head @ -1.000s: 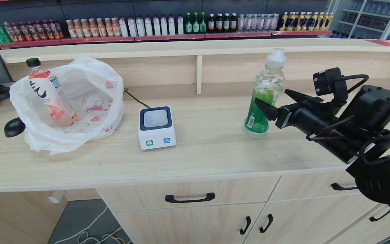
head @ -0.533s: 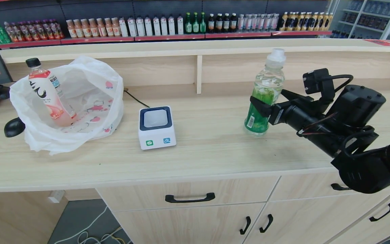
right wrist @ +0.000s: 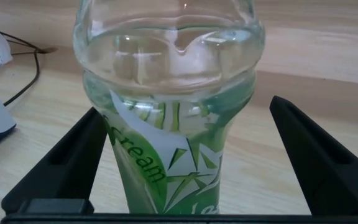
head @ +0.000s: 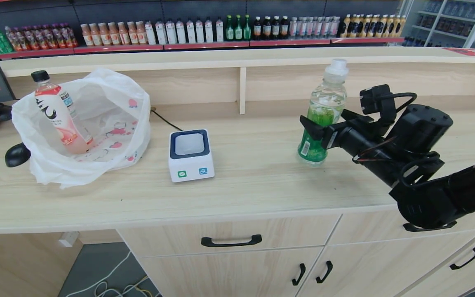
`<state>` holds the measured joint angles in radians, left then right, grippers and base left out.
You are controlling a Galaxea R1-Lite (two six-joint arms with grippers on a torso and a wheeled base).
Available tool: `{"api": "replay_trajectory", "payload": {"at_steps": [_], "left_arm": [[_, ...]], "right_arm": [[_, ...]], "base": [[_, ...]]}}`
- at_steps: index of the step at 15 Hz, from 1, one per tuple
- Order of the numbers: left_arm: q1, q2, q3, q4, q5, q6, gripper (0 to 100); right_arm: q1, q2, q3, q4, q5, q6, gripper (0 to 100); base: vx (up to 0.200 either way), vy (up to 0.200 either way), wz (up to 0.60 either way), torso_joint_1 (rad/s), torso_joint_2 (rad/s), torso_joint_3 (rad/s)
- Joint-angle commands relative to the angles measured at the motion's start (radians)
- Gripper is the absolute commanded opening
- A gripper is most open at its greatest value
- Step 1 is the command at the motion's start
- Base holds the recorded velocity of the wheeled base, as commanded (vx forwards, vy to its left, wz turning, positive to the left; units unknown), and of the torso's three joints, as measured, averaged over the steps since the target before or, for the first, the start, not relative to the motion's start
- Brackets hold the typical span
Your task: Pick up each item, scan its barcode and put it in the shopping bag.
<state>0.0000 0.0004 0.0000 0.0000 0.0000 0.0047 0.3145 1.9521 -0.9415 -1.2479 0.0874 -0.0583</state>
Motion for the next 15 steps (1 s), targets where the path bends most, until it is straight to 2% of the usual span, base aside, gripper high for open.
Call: {"api": "replay_trajectory", "payload": {"at_steps": [1, 8, 9, 15], "left_arm": [[0.000, 0.000, 0.000, 0.000, 0.000, 0.000, 100], [0.000, 0.000, 0.000, 0.000, 0.000, 0.000, 100], [0.000, 0.000, 0.000, 0.000, 0.000, 0.000, 100], [0.000, 0.000, 0.000, 0.000, 0.000, 0.000, 100]], "right_arm": [[0.002, 0.018, -0.007, -0.002, 0.000, -0.011, 100], [0.003, 0.034, -0.039, -0.004, 0.000, -0.012, 100], [0.003, 0.033, -0.040, -0.004, 0.002, -0.011, 0], [0.003, 0.019, -0.036, -0.031, 0.003, -0.006, 0]], "base": [[0.000, 0.000, 0.00, 0.000, 0.00, 0.000], [0.000, 0.000, 0.00, 0.000, 0.00, 0.000], [0.000, 0.000, 0.00, 0.000, 0.00, 0.000], [0.000, 0.000, 0.00, 0.000, 0.00, 0.000]]}}
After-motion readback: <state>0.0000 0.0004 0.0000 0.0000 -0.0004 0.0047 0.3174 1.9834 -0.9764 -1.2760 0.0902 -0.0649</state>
